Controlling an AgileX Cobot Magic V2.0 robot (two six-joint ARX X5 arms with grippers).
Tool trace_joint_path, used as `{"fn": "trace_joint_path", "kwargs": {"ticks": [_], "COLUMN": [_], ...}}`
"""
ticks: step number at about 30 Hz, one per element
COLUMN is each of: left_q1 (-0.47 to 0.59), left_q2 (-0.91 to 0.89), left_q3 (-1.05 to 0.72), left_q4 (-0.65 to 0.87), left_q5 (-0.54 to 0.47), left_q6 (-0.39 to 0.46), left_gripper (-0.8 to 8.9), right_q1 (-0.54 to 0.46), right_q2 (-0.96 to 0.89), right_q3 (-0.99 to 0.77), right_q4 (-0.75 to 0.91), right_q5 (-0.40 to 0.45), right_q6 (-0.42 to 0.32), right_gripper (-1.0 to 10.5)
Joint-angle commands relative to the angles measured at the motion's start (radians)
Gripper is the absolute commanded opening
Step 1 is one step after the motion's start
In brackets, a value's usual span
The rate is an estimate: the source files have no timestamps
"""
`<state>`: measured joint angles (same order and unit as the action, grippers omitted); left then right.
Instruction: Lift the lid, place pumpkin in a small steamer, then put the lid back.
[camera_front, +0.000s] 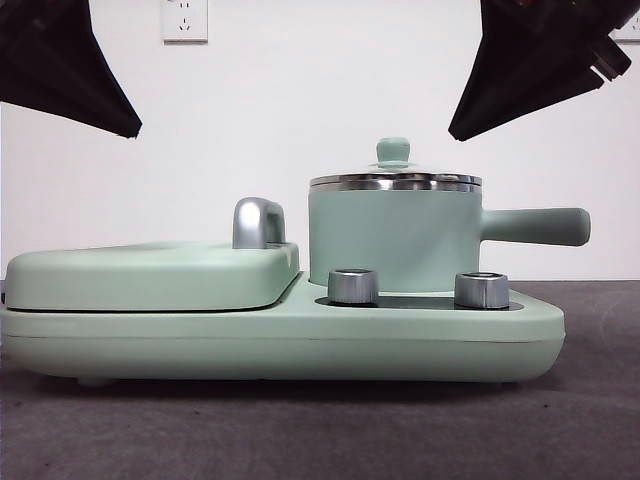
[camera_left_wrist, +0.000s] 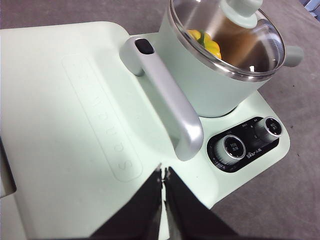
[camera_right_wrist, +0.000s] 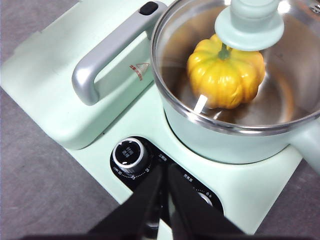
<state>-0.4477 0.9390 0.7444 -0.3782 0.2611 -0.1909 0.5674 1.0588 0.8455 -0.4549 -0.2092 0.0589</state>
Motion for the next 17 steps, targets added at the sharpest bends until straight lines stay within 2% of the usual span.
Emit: {"fn": "trace_joint_path", "kwargs": {"ticks": [1,4,5,11,17], "left_q1": [-0.009,0.023,0.038,0.193,0.318], "left_q2": [-0.007,-0.05,-0.075,-0.364,-0.685], "left_q3": [0.005,-0.013,-0.032,-0.31,-0.531], "left_q4": [0.004,0.013,0.025,0.315,0.347], "left_q5": [0.002,-0.002,-0.002,-0.013,-0.173], "left_q6": [0.026,0.088,0.083,0.067,0.071], "left_gripper": [0.07,0.07,0.07,0.07,0.07], "right_q1": [0.005,0.005,0.005,0.005,0.005], "right_q2": [0.005,0.005,0.005,0.005,0.005], "right_q3": [0.014,0.014,0.014,0.014,0.014], "right_q4": [0.011,0.011,0.011,0.011,0.011], "right_q5": [0.0,0.0,0.0,0.0,0.0], "right_q6": [-0.007,-0.007,-0.007,-0.007,-0.007], "right_gripper": [0.2,0.2,0.2,0.2,0.2]}}
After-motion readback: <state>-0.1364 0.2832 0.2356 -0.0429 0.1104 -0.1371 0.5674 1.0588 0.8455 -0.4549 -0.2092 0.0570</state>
